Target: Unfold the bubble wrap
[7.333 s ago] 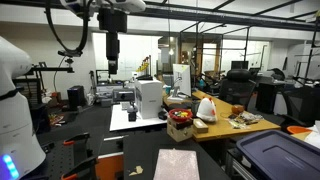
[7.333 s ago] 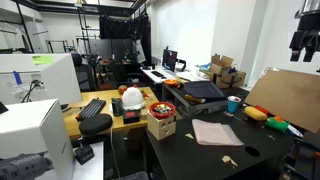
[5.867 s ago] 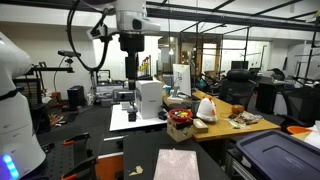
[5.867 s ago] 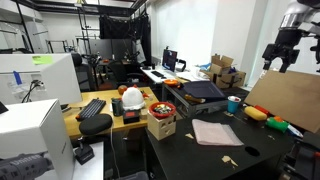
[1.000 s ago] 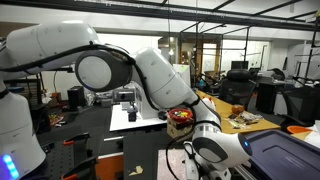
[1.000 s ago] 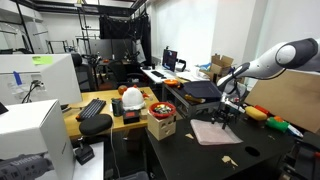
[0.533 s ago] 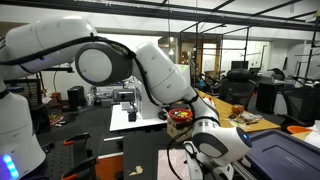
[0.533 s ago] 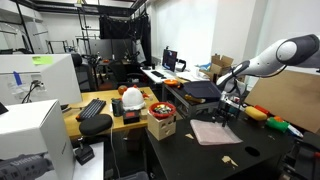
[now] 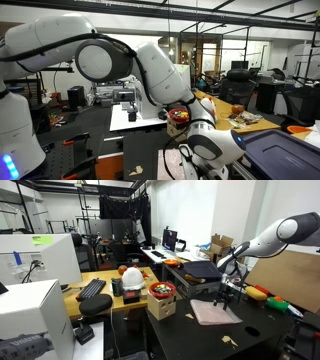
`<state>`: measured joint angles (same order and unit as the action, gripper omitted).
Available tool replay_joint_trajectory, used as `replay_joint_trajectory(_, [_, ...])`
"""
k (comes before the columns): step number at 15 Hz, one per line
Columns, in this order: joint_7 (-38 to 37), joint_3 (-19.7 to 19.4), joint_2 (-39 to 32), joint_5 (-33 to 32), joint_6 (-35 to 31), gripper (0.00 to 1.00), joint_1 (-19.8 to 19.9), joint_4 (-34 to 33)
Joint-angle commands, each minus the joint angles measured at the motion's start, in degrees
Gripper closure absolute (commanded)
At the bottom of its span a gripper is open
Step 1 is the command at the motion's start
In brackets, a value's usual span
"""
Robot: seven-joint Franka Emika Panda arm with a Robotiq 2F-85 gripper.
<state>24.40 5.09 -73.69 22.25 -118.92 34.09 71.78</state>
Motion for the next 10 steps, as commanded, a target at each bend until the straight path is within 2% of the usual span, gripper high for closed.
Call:
replay_joint_trajectory(1, [1.57, -0.05, 2.76, -0.38, -2.25, 0.0, -0.6, 5.18])
replay_joint_trajectory(10, [3.93, 1.23, 4.37, 0.66, -1.36, 0.0, 0.49, 7.23])
